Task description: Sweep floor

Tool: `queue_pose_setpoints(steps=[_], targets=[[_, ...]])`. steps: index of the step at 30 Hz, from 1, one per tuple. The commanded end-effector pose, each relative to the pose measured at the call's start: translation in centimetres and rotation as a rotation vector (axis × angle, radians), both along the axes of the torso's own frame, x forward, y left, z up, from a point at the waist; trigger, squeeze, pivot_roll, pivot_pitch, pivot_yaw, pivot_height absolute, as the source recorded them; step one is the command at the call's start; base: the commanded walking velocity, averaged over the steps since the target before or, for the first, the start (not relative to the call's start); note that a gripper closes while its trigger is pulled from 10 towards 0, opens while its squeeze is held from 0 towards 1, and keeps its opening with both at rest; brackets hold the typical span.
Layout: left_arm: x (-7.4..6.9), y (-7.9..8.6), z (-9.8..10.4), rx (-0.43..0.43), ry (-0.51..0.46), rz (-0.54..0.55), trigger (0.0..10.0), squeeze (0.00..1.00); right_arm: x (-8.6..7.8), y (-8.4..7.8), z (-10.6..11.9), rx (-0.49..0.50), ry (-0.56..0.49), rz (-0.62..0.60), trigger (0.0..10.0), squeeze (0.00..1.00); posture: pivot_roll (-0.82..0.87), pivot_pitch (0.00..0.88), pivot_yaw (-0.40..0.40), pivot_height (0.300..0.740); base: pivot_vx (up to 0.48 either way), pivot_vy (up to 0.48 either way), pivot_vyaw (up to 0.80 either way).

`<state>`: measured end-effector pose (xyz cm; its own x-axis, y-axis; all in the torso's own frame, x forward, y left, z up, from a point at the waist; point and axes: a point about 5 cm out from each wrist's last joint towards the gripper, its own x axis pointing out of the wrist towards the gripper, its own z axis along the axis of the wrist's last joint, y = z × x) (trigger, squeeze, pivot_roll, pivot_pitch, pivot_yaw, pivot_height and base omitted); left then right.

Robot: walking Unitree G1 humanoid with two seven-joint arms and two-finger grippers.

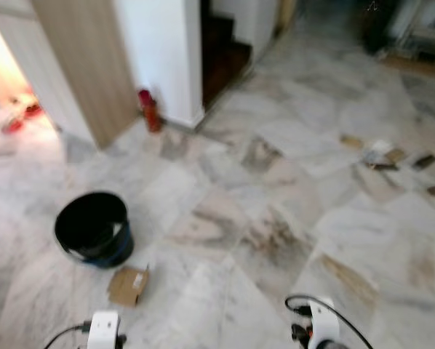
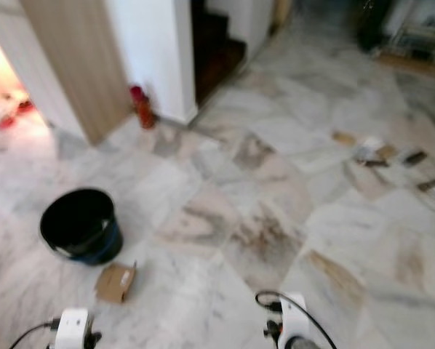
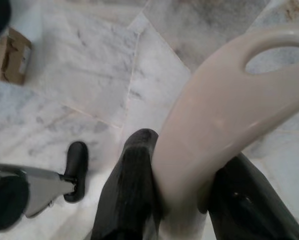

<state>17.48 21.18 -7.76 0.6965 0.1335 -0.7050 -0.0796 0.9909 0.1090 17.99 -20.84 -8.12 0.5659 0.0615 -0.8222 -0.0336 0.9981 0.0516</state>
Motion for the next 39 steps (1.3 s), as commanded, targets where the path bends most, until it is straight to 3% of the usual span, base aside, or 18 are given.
queue_pose_setpoints(steps=[1,19,25,30,32,33,34,36,37,39], targets=[[-0.9,0.4,-0.4,-0.009,0.026,0.038,10.0,0.00,-0.1,-0.1,0.0,-0.004,-0.001,0.003,10.0,0.00,0.03,0.087,-0.055,0.740,0.000,0.000,0.80],[-0.9,0.4,-0.4,-0.015,0.019,0.081,10.0,0.00,0.4,0.2,0.2,-0.011,-0.013,0.037,10.0,0.00,0.04,0.092,-0.057,0.740,0.000,0.000,0.80],[-0.9,0.7,-0.3,-0.021,0.000,0.125,10.0,0.00,-0.1,-1.0,0.2,-0.024,-0.010,0.017,10.0,0.00,0.04,0.091,-0.058,0.740,0.000,0.000,0.59],[-0.8,0.8,0.0,-0.012,-0.031,0.115,10.0,0.00,0.6,-2.4,0.9,-0.068,-0.045,-0.031,10.0,0.00,0.04,0.091,-0.056,0.740,0.000,0.000,0.00],[-0.3,1.0,0.4,0.003,-0.082,0.103,10.0,0.00,1.8,-3.0,1.6,-0.158,-0.084,0.006,10.0,0.00,0.04,0.089,-0.053,0.740,0.000,0.000,0.00],[-0.3,1.0,0.4,0.003,-0.082,0.103,10.0,0.00,1.8,-3.0,1.6,-0.158,-0.084,0.006,10.0,0.00,0.04,0.089,-0.053,0.740,0.000,0.000,0.00],[0.1,1.4,0.9,0.011,-0.124,0.106,10.0,0.00,2.8,-3.2,2.3,-0.183,-0.124,-0.014,10.0,0.00,0.04,0.087,-0.053,0.740,0.000,0.000,0.00],[1.3,2.5,2.4,0.031,-0.235,0.096,10.0,0.00,6.0,-2.3,4.0,-0.245,-0.228,0.014,10.0,0.00,0.04,0.084,-0.048,0.740,0.000,0.000,0.00],[1.3,2.5,2.4,0.031,-0.235,0.096,10.0,0.00,6.0,-2.3,4.0,-0.245,-0.228,0.014,10.0,0.00,0.04,0.084,-0.048,0.740,0.000,0.000,0.00],[1.9,3.2,3.5,0.041,-0.304,0.075,10.0,0.00,7.7,-2.3,5.4,-0.258,-0.304,0.014,10.0,0.00,0.04,0.082,-0.044,0.740,0.000,0.000,0.00]])
